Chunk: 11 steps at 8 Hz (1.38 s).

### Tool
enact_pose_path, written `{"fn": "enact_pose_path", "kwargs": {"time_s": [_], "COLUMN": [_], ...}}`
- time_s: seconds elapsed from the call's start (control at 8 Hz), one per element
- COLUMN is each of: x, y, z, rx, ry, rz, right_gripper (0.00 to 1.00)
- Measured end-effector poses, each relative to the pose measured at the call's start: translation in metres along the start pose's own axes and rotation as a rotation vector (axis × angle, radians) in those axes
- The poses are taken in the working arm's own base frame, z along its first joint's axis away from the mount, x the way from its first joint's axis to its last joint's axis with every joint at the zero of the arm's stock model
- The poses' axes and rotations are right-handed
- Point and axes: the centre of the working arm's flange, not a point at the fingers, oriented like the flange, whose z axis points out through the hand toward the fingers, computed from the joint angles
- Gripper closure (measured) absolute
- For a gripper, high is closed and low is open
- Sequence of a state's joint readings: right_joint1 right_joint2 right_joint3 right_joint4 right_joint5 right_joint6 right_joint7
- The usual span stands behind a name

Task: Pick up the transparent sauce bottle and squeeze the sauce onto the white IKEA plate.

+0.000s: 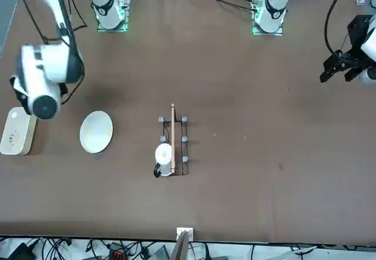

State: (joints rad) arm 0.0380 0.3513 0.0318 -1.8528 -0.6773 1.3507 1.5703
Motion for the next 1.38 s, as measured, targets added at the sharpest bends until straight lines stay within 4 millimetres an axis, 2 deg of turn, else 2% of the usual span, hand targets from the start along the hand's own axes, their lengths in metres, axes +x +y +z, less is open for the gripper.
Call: {"fn": "enact_pose_path", "kwargs": {"time_s": [0.38,0.75,1.0,1.38], "x": [-0.010,-0.028,-0.053,-0.064], "y": [-0.016,-0.051,-0.074,-0.093], "z": [0.070,0.140,0.167,0.198], "rx": [-0.109,-0.168,-0.176,-0.181], "ry": [0.147,0.271,0.320,0.396], "rz": [0.385,0.742,0.859,0.911], "right_gripper": [0.00,0.00,0.00,0.00]}}
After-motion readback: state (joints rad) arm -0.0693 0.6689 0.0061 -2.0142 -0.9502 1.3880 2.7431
